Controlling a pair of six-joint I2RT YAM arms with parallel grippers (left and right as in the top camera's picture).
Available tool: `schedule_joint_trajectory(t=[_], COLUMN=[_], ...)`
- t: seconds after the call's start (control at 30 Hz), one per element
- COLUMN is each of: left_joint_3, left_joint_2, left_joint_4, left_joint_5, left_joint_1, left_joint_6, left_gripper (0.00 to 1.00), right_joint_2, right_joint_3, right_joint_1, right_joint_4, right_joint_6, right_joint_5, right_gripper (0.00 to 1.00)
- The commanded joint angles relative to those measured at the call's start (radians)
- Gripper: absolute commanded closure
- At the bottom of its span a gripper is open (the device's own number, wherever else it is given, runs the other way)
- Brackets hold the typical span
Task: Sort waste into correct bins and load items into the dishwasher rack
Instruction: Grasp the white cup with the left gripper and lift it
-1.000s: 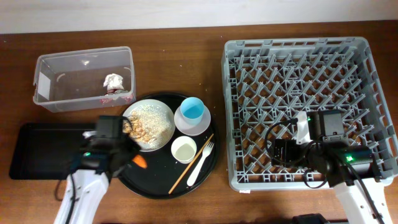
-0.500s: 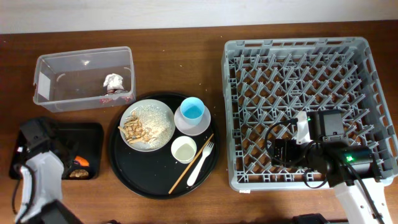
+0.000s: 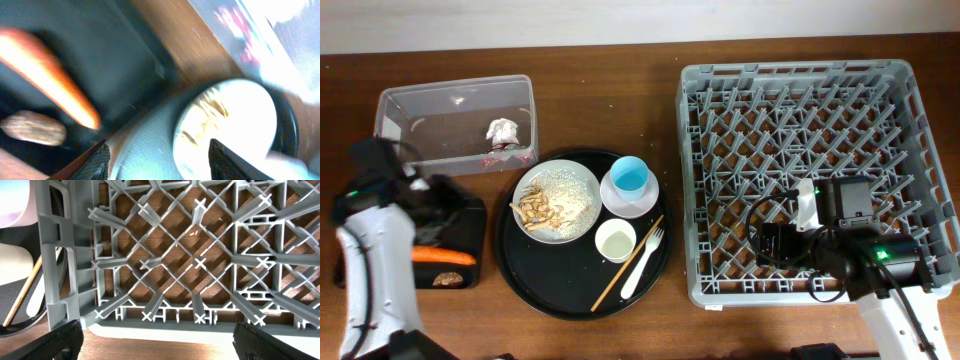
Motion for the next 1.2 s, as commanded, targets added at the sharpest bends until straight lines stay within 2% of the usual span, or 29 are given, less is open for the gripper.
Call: schedule_joint_trajectory(t=[0.0, 0.07, 0.1, 0.17, 0.37, 0.43, 0.57, 0.63, 0.73, 0.83, 0.9, 0.97, 1.0, 1.07, 1.17], left_joint_3=[0.013, 0.010, 0.006, 0.000, 0.000, 0.000, 0.000, 0.010, 0.075, 0.126, 0.130, 0.130, 0.130, 0.130, 0.130], left_joint_2=[-0.003, -0.002, -0.002, 0.015, 0.184, 0.210, 0.224, 0.222, 0.199, 0.160, 0.137, 0.136, 0.136, 0.136, 0.136], left_joint_4=[-0.023, -0.031, -0.028, -0.024, -0.016, -0.013, -0.013, -0.017, -0.060, -0.074, -0.056, -0.041, -0.032, -0.018, -0.007], left_joint_5=[0.070, 0.069, 0.069, 0.069, 0.070, 0.070, 0.035, 0.036, 0.045, 0.156, 0.364, 0.606, 0.740, 0.949, 1.066], left_joint_1=[-0.218, -0.388, -0.429, -0.571, -0.792, -0.814, -0.819, -0.817, -0.770, -0.683, -0.614, -0.569, -0.557, -0.557, -0.585], left_joint_6=[0.096, 0.129, 0.132, 0.132, 0.131, 0.131, 0.131, 0.131, 0.132, 0.148, 0.226, 0.358, 0.435, 0.541, 0.611], left_gripper=[0.45, 0.58, 0.59, 0.60, 0.61, 0.65, 0.92, 0.99, 1.00, 1.00, 1.00, 1.00, 1.00, 1.00, 1.00], right_joint_2=[-0.002, -0.002, -0.001, 0.011, 0.048, 0.049, 0.049, 0.049, 0.049, 0.049, 0.049, 0.049, 0.049, 0.050, 0.050], right_joint_3=[0.015, 0.015, 0.015, 0.015, 0.015, 0.015, 0.015, 0.015, 0.015, 0.015, 0.015, 0.015, 0.015, 0.015, 0.015], right_joint_1=[0.002, 0.002, 0.002, 0.002, 0.002, 0.002, 0.002, 0.002, 0.002, 0.002, 0.002, 0.002, 0.002, 0.002, 0.002], right_joint_4=[0.000, 0.001, 0.001, 0.000, -0.001, -0.002, -0.005, -0.005, -0.008, -0.006, 0.024, 0.080, 0.112, 0.198, 0.211], right_joint_6=[-0.010, -0.010, -0.010, -0.010, -0.010, -0.010, -0.010, -0.010, -0.010, -0.010, -0.010, -0.011, -0.039, -0.211, -0.437], right_joint_5=[0.009, 0.009, 0.009, 0.009, 0.009, 0.009, 0.009, 0.009, 0.006, -0.010, -0.052, -0.134, -0.214, -0.610, -0.964], right_gripper=[0.02, 0.02, 0.01, 0.02, 0.01, 0.02, 0.01, 0.02, 0.02, 0.02, 0.02, 0.02, 0.02, 0.02, 0.02])
